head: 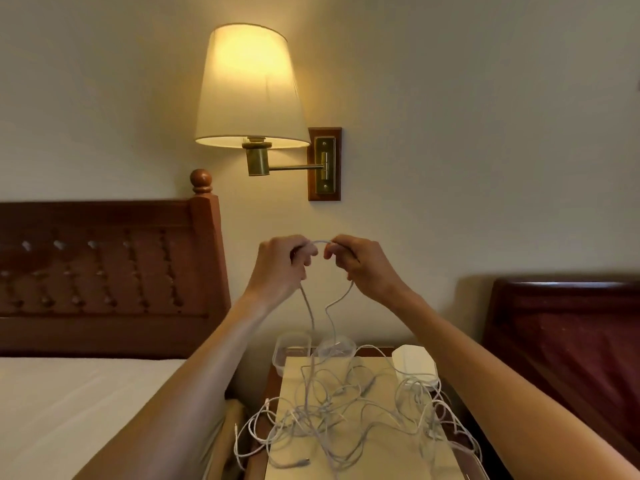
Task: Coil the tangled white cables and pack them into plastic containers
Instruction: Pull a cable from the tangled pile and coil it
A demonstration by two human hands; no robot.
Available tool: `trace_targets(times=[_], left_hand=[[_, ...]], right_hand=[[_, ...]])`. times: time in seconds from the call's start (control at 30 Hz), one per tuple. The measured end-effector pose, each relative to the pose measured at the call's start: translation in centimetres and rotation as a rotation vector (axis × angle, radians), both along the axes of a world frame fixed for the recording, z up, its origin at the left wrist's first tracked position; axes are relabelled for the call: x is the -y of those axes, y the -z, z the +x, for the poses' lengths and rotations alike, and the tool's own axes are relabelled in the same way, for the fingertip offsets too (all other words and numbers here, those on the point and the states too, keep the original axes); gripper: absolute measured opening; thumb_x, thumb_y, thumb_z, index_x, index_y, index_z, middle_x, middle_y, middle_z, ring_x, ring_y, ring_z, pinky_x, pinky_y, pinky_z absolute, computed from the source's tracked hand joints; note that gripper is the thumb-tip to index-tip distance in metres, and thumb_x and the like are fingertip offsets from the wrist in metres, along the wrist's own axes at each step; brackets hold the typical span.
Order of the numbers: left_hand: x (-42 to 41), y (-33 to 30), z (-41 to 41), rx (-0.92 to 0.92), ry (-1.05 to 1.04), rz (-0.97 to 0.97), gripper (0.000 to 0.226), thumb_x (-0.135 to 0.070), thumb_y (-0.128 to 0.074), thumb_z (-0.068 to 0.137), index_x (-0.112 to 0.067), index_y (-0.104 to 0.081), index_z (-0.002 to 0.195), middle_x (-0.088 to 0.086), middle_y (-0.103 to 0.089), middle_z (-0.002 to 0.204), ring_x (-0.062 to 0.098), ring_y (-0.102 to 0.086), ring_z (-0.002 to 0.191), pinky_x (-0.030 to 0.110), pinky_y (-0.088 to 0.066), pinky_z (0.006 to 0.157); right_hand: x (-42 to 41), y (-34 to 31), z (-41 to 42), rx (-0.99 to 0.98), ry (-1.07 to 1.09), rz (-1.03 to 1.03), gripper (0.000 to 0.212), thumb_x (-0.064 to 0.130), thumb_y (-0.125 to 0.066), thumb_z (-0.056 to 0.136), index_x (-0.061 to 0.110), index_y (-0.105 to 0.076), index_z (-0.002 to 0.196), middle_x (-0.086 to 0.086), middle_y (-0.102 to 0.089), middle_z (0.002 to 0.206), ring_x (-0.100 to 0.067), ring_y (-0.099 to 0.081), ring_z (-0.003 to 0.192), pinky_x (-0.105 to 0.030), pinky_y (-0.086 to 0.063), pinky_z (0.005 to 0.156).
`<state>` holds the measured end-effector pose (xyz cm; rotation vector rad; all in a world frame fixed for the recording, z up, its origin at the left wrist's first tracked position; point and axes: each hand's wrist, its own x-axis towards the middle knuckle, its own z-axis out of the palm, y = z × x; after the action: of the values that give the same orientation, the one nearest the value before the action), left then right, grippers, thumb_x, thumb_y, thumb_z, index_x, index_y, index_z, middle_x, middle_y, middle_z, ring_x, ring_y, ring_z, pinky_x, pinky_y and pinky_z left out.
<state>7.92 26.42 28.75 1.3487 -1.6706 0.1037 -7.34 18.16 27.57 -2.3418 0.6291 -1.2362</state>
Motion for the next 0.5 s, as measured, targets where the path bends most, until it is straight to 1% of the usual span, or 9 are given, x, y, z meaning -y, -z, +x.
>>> trace_targets(times=[0.07, 0.13, 0.2, 0.27, 0.3, 0.37, 0.4, 0.43, 0.5], left_hand=[[0.2, -0.8, -0.3, -0.011, -0.012, -0.118, 0.018, -0.013, -0.055, 0.097, -0.011, -0.071, 0.089, 0.000, -0.063, 0.069, 0.008, -0.058, 0.054, 0.017, -0.044, 0.054], [-0.1, -2.3, -0.5, -0.120, 0.003, -0.216, 0.018, -0.013, -0.053, 0.098, -0.009, -0.071, 0.094, 0.000, -0.063, 0.072, 0.008, -0.057, 0.056, 0.015, -0.044, 0.055], [-0.8, -3.6, -0.1, -0.217, -0.019, -0.318, 0.019, -0.014, -0.053, 0.099, -0.008, -0.071, 0.097, 0.003, -0.064, 0.074, 0.011, -0.058, 0.056, 0.023, -0.049, 0.056], [-1.6, -4.4, 0.9, -0.165, -0.082, -0.234, 0.017, -0.014, -0.054, 0.098, -0.009, -0.070, 0.101, 0.005, -0.068, 0.082, 0.014, -0.060, 0.055, 0.034, -0.054, 0.057], [-2.4, -4.9, 1.2, -0.086, -0.130, -0.041, 0.017, -0.013, -0.055, 0.098, -0.009, -0.067, 0.110, 0.007, -0.069, 0.095, 0.014, -0.062, 0.056, 0.035, -0.055, 0.057], [-3.9, -5.3, 1.4, 0.145, -0.287, 0.490, 0.058, -0.016, -0.064, 0.093, -0.010, -0.037, 0.145, 0.013, -0.054, 0.135, 0.015, -0.067, 0.071, 0.027, -0.052, 0.064], [-4.5, -5.2, 1.1, 0.208, -0.326, 0.624, 0.085, -0.020, -0.069, 0.089, -0.013, -0.013, 0.153, 0.013, -0.038, 0.150, 0.019, -0.069, 0.086, 0.025, -0.050, 0.073], [-5.0, -5.0, 0.5, 0.224, -0.317, 0.580, 0.104, -0.023, -0.073, 0.085, -0.018, 0.004, 0.155, 0.011, -0.024, 0.158, 0.024, -0.065, 0.104, 0.027, -0.048, 0.086], [-5.1, -4.7, -1.0, 0.187, -0.191, 0.247, 0.106, -0.023, -0.072, 0.085, -0.026, 0.009, 0.154, 0.002, -0.016, 0.161, 0.031, -0.054, 0.123, 0.038, -0.041, 0.107]], right_hand=[[0.0, 1.6, -0.4, 0.021, -0.026, 0.106, 0.024, 0.012, -0.042, 0.102, 0.012, -0.061, 0.087, -0.001, -0.052, 0.070, -0.010, -0.049, 0.063, -0.027, -0.050, 0.059], [-0.3, 4.8, -0.7, 0.009, -0.020, 0.194, 0.027, 0.009, -0.039, 0.103, 0.012, -0.058, 0.083, -0.005, -0.053, 0.069, -0.013, -0.050, 0.061, -0.038, -0.053, 0.064], [-0.4, 8.2, -1.0, -0.040, 0.024, 0.235, 0.030, 0.011, -0.038, 0.103, 0.012, -0.057, 0.080, -0.007, -0.059, 0.071, -0.016, -0.054, 0.063, -0.046, -0.053, 0.071], [-0.4, 9.2, -1.1, -0.011, 0.049, 0.293, 0.030, 0.012, -0.038, 0.103, 0.011, -0.059, 0.082, -0.007, -0.063, 0.073, -0.019, -0.058, 0.067, -0.049, -0.052, 0.075], [-0.3, 8.8, -0.9, 0.040, 0.059, 0.299, 0.030, 0.011, -0.038, 0.103, 0.011, -0.060, 0.082, -0.007, -0.062, 0.072, -0.019, -0.058, 0.066, -0.049, -0.052, 0.075], [-0.2, 6.3, -0.4, 0.146, 0.051, 0.265, 0.030, 0.012, -0.039, 0.104, 0.008, -0.062, 0.084, -0.006, -0.058, 0.069, -0.018, -0.054, 0.062, -0.046, -0.052, 0.067], [-0.3, 4.8, -0.1, 0.167, 0.030, 0.242, 0.030, 0.012, -0.039, 0.104, 0.005, -0.062, 0.086, -0.005, -0.056, 0.067, -0.016, -0.051, 0.061, -0.042, -0.050, 0.062], [-0.3, 3.4, 0.1, 0.173, 0.001, 0.221, 0.029, 0.012, -0.040, 0.103, 0.002, -0.062, 0.088, -0.003, -0.055, 0.067, -0.013, -0.048, 0.060, -0.036, -0.047, 0.059], [-0.3, 1.5, 0.5, 0.149, -0.050, 0.155, 0.027, 0.011, -0.042, 0.102, 0.001, -0.063, 0.088, 0.002, -0.055, 0.070, -0.006, -0.046, 0.061, -0.025, -0.041, 0.060]])
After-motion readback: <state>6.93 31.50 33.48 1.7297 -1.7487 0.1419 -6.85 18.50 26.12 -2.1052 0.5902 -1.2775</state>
